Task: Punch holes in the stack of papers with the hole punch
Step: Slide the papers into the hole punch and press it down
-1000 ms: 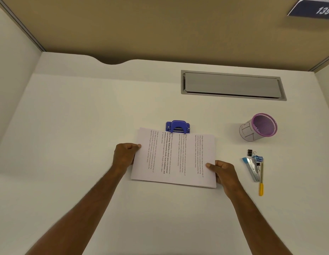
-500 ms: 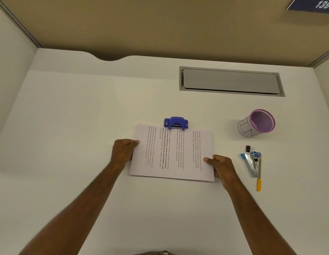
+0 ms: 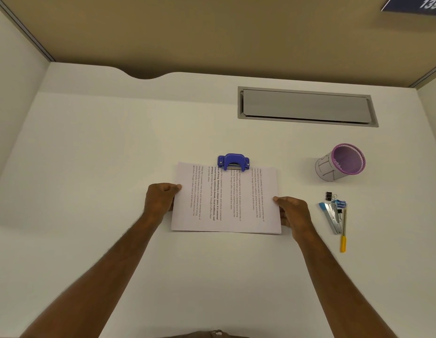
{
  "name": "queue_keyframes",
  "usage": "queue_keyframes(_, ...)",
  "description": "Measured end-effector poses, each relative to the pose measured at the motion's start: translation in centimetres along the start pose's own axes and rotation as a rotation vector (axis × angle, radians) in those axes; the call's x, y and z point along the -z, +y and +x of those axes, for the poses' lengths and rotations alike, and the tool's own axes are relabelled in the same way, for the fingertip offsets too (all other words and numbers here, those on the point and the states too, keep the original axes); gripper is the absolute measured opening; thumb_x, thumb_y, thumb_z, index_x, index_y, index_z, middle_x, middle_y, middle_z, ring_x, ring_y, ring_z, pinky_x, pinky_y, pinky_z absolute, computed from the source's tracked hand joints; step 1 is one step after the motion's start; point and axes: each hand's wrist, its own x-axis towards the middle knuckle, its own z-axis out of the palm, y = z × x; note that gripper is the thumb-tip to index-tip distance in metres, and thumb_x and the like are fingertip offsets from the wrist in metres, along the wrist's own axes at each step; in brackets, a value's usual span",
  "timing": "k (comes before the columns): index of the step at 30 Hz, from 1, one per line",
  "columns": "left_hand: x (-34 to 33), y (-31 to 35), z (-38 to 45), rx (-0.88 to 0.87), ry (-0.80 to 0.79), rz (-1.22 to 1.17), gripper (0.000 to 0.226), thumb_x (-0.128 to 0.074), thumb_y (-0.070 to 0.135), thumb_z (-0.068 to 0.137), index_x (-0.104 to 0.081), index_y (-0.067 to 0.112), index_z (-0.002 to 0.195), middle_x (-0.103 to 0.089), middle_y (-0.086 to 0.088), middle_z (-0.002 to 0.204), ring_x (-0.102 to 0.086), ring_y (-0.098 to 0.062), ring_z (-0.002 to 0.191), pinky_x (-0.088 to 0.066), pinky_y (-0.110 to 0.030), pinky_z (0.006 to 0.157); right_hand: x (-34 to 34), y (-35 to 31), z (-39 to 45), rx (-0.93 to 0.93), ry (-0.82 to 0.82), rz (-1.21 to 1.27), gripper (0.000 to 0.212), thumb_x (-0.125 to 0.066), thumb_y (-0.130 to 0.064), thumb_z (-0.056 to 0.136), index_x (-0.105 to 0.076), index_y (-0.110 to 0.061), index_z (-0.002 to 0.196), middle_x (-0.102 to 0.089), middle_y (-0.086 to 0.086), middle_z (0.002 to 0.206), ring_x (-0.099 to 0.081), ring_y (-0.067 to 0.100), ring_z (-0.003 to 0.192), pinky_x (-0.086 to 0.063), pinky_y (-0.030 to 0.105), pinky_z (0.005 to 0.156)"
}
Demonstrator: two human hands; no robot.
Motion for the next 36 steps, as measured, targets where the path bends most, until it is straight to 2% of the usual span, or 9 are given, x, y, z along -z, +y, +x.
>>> queue_keyframes(4,-0.5,0.1,0.0,-0.013,-0.017,0.002,0.021,-0.070,0.021,0.093,-0.074,0.002,0.084,-0.075,-0.017,0.088,-0.073,-0.039,0.084,-0.063,-0.051,0.076,0.6,-0.1,0.1,-0.004,0.033,-0.019,0.014,-0.068,-0.024,0.092,-0.066,-0.016,0.082,-0.074,0.008,0.086,-0.073,0.024,0.073,-0.057,0.028,0.054)
queue_keyframes(11,-1.1,0.9,0.2,-0.016,0.004,0.041,0.022,-0.071,0.024,0.092,-0.073,0.012,0.073,-0.076,-0.019,0.088,-0.073,-0.040,0.081,-0.062,-0.057,0.074,0.5,-0.4,0.3,-0.013,0.047,-0.049,0.015,-0.068,-0.023,0.093,-0.065,-0.016,0.080,-0.073,0.009,0.085,-0.072,0.024,0.072,-0.057,0.029,0.055)
queue_keyframes(18,-1.3,1.0,0.4,-0.045,0.035,0.113,0.026,-0.071,0.028,0.091,-0.072,0.013,0.069,-0.076,-0.015,0.083,-0.072,-0.042,0.079,-0.062,-0.057,0.074,0.2,-0.6,0.6,-0.004,0.080,-0.086,0.016,-0.065,-0.026,0.095,-0.061,-0.016,0.084,-0.071,0.014,0.098,-0.071,0.036,0.085,-0.060,0.042,0.076)
queue_keyframes(24,-1.4,0.9,0.4,-0.105,0.059,0.162,0.048,-0.065,0.036,0.094,-0.060,-0.005,0.070,-0.064,-0.018,0.070,-0.057,-0.026,0.062,-0.059,-0.058,0.072,0.1,-0.7,0.7,-0.023,0.094,-0.077,0.017,-0.066,-0.026,0.095,-0.062,-0.013,0.085,-0.072,0.018,0.102,-0.071,0.036,0.086,-0.060,0.044,0.079)
queue_keyframes(26,-1.3,1.0,0.3,-0.128,0.108,0.166,0.050,-0.059,0.040,0.096,-0.060,-0.004,0.071,-0.067,-0.014,0.068,-0.063,-0.027,0.060,-0.060,-0.055,0.071,0.0,-0.7,0.6,-0.024,0.103,-0.078,0.018,-0.065,-0.028,0.095,-0.061,-0.012,0.088,-0.072,0.018,0.103,-0.071,0.036,0.085,-0.060,0.045,0.079)
queue_keyframes(28,-1.1,1.3,0.2,-0.171,0.211,0.116,0.033,-0.056,0.035,0.096,-0.073,0.008,0.083,-0.076,-0.004,0.077,-0.073,-0.024,0.072,-0.061,-0.041,0.077,0.0,-0.8,0.5,-0.033,0.104,-0.064,0.020,-0.064,-0.031,0.095,-0.060,-0.012,0.088,-0.072,0.017,0.102,-0.071,0.036,0.085,-0.060,0.043,0.078)
queue_keyframes(31,-1.5,2.7,0.6,-0.385,0.392,0.163,0.021,-0.054,0.021,0.096,-0.073,0.018,0.102,-0.077,0.004,0.099,-0.071,-0.019,0.095,-0.048,-0.017,0.081,0.0,-1.1,0.3,-0.060,0.095,-0.032,0.028,-0.063,-0.035,0.095,-0.062,-0.007,0.100,-0.072,0.016,0.102,-0.072,0.037,0.087,-0.060,0.044,0.079)
queue_keyframes(33,-3.0,4.3,1.3,-0.552,0.352,0.226,0.022,-0.054,0.021,0.099,-0.071,0.016,0.111,-0.073,0.002,0.114,-0.066,-0.020,0.108,-0.047,-0.024,0.093,0.0,-1.3,0.3,-0.077,0.089,-0.024,0.035,-0.062,-0.038,0.095,-0.062,-0.004,0.107,-0.072,0.016,0.103,-0.072,0.037,0.089,-0.060,0.047,0.082)
queue_keyframes(36,-6.9,7.2,2.5,-0.776,0.147,0.428,0.032,-0.055,0.028,0.100,-0.062,0.016,0.129,-0.064,-0.003,0.135,-0.054,-0.023,0.128,-0.038,-0.032,0.111,0.0,-1.3,0.3,-0.094,0.089,-0.026,0.037,-0.059,-0.042,0.096,-0.063,-0.006,0.105,-0.072,0.016,0.103,-0.072,0.037,0.089,-0.059,0.050,0.085)
